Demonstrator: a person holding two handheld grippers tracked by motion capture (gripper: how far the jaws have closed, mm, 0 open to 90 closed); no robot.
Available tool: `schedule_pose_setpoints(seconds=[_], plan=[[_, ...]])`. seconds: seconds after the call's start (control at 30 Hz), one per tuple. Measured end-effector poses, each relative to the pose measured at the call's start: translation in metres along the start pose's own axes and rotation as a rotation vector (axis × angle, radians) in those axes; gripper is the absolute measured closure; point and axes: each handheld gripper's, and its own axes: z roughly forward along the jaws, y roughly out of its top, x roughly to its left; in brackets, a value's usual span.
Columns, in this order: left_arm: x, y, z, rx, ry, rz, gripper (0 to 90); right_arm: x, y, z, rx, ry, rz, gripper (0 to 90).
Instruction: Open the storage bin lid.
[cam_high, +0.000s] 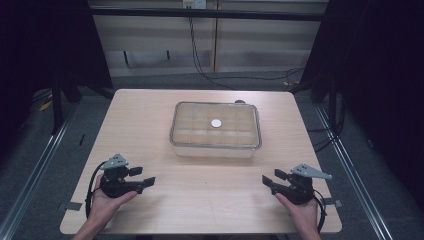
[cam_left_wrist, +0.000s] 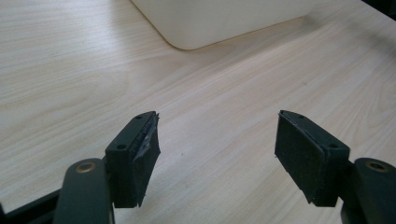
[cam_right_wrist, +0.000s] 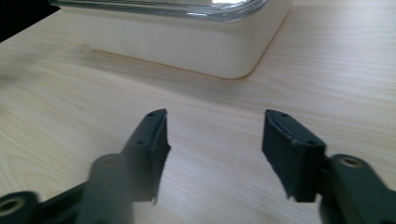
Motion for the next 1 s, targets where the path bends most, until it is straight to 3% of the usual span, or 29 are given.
schedule_pose_setpoints(seconds=[0.1, 0.17, 0.4, 0.47, 0.63, 0.77, 1.0], plan=[[0.000, 0.002, 0.002, 0.002, 0.007, 0.001, 30.1, 0.000, 0.001, 0.000, 0.024, 0.004, 0.027, 36.2], [0.000, 0.002, 0.003, 0.004, 0.006, 0.008, 29.8, 0.000, 0.002, -0.002, 0.062, 0.038, 0.044, 37.4], [-0.001, 0.002, 0.000, -0.005, 0.007, 0.017, 28.9, 0.004, 0.005, -0.003, 0.070, 0.098, 0.021, 37.3], [-0.001, 0.002, 0.000, -0.010, 0.006, 0.014, 28.9, 0.006, 0.006, -0.003, 0.066, 0.099, 0.005, 36.9], [0.002, 0.007, 0.000, -0.015, 0.010, -0.004, 29.4, 0.002, 0.011, -0.006, 0.072, 0.083, 0.026, 34.9], [0.003, 0.014, 0.002, -0.006, 0.038, 0.026, 29.3, -0.001, 0.018, -0.005, 0.080, 0.073, -0.008, 37.5], [-0.003, 0.025, 0.008, 0.013, 0.015, 0.059, 29.2, -0.003, 0.033, -0.005, 0.075, 0.054, -0.047, 37.5]])
